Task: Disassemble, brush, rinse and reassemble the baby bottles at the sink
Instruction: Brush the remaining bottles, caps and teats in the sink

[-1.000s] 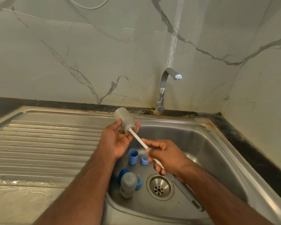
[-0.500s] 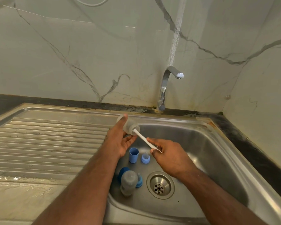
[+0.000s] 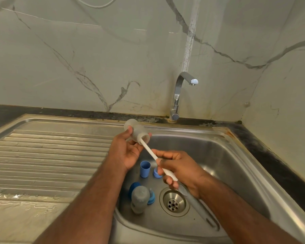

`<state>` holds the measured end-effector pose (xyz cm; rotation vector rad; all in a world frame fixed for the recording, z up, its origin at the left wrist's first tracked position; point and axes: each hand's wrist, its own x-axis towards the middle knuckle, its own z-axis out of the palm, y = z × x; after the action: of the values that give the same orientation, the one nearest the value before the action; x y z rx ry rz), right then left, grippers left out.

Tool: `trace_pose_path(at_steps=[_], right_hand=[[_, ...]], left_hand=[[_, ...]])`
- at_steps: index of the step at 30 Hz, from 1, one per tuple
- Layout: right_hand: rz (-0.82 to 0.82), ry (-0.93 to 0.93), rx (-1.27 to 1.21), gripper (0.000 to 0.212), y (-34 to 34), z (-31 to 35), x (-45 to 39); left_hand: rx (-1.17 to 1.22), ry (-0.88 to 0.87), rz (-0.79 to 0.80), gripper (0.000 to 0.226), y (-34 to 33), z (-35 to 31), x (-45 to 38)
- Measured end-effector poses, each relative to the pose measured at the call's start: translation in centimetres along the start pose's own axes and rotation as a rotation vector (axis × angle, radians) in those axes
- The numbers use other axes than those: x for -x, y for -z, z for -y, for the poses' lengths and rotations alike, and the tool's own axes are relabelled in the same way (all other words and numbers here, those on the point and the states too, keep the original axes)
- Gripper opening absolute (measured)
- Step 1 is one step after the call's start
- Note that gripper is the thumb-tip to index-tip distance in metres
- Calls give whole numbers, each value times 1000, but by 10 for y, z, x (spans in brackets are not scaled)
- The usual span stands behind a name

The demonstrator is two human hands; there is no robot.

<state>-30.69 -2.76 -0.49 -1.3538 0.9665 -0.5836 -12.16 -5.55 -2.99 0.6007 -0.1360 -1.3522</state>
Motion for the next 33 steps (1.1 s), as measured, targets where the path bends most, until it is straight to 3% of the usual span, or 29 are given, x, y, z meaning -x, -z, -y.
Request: trace_pose_path(at_steps=[3,6,8,10,16,21,23,26,33], right_hand=[[-148,100,516,38,4,0,-5],[-231,99,355,37,-1,-2,-7],[-211,73,147,37,-6,-1,-4],[-145,87,115,37,-6,-2,-1],[-98,120,508,39,16,2,3],[-212,107,538,38,47,4,10],[-299,143,519,40,50,3,7],[-279,218,542,39,34,-2,5],[-363,227,803,45,23,-5,-8]], left_hand=[[-25,-1,-15,24,2,0,0],[-52,18,23,25,1,3,2],[-71,39,60,28,1,5,3],[-87,44,79,33,2,4,1],[-116,-131,-27,37,1,-1,-3],[41,-222,-119,48,8,-11,-8],[10,-204,-126,52,6,-9,-7],[-24,-192,-113,53,2,-3,-6],[-172,-218,-70,53,1,4,-5]])
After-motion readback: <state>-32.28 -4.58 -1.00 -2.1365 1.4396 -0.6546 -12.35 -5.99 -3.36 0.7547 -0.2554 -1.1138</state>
